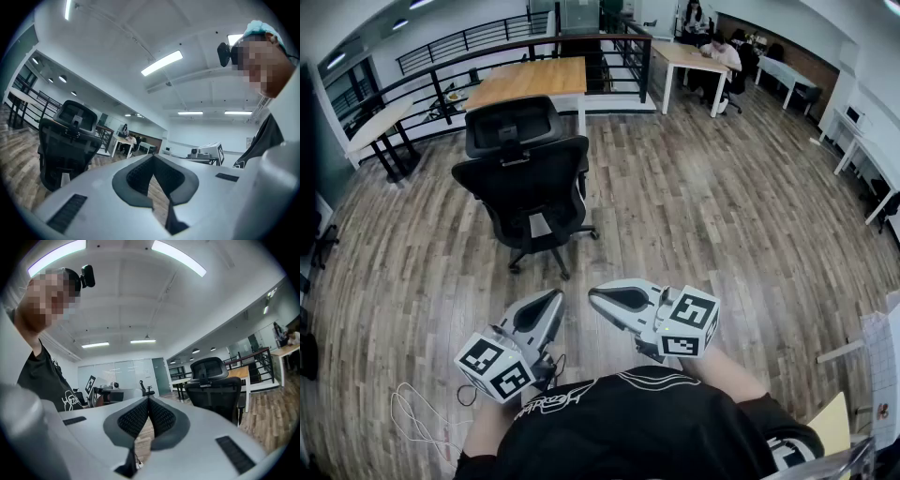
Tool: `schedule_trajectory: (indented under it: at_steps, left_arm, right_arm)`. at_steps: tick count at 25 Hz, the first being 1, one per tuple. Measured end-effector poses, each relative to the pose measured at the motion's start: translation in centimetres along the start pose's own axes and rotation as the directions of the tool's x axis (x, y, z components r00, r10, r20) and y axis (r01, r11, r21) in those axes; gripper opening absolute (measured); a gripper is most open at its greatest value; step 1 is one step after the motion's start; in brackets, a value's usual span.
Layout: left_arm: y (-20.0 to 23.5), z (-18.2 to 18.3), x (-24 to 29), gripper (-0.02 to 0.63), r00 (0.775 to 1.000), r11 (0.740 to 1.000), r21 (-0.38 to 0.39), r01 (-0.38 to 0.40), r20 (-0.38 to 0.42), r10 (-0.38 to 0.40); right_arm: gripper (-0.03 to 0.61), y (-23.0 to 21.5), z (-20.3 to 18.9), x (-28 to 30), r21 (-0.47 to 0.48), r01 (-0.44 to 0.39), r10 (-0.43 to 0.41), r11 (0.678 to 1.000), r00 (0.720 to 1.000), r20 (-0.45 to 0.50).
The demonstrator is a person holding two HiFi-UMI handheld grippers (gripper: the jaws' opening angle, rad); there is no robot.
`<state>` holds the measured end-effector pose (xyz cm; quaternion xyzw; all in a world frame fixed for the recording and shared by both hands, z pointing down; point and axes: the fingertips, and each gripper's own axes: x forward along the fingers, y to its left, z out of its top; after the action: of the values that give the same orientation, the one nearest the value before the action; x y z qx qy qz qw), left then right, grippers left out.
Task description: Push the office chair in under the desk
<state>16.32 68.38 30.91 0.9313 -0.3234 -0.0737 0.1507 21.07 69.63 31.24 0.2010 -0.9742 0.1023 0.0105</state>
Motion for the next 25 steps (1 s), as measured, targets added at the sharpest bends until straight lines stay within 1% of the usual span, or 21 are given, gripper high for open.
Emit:
schedule_trajectory:
  at_steps: [6, 9, 13, 16, 19, 21, 24, 25]
  left_arm:
    - [2.7, 0.3, -1.6, 0.006, 0.999, 1.000, -0.019, -0.019, -0.041, 0.018]
    - [4.1, 0.3, -2.6, 0.006, 0.999, 0.999, -0.023, -0.023, -0.047, 0.022]
    - [5.5, 0.6, -3.5, 0.006, 0.999, 1.000, -0.009, -0.029, -0.047, 0.028]
    - [6.6, 0.6, -4.4, 0.006, 0.999, 1.000, -0.023, -0.020, -0.047, 0.019]
    - [7.7, 0.5, -5.4, 0.006, 0.999, 1.000, -0.020, -0.014, -0.045, 0.013]
    - [8.2, 0.6, -6.0, 0.006, 0.999, 1.000, -0.020, -0.003, -0.044, 0.002]
    - [8.8, 0.9, -6.5, 0.006, 0.999, 0.999, -0.044, 0.021, -0.037, -0.022]
    - [9.0, 0.9, -6.6, 0.006, 0.999, 0.999, -0.038, 0.023, -0.038, -0.024]
  right_arm:
    - [0.041, -0.1, 0.0, 3.2, 0.031, 0.011, -0.011, 0.999, 1.000, -0.020]
    - [0.041, 0.0, -0.1, 4.6, 0.041, 0.017, -0.017, 0.999, 1.000, -0.015]
    - [0.041, 0.0, -0.5, 6.1, 0.067, 0.036, -0.035, 0.997, 0.999, -0.019]
    - [0.041, 0.1, -0.6, 7.4, 0.094, 0.047, -0.047, 0.994, 0.999, -0.006]
    - [0.041, 0.5, -0.8, 8.5, 0.113, 0.057, -0.058, 0.992, 0.998, -0.002]
    - [0.041, 0.8, -0.9, 9.2, 0.112, 0.066, -0.066, 0.992, 0.998, -0.002]
    - [0.041, 0.9, -0.8, 9.8, 0.102, 0.085, -0.085, 0.991, 0.996, -0.001]
    - [0.041, 0.9, -0.8, 9.8, 0.098, 0.091, -0.092, 0.991, 0.996, -0.002]
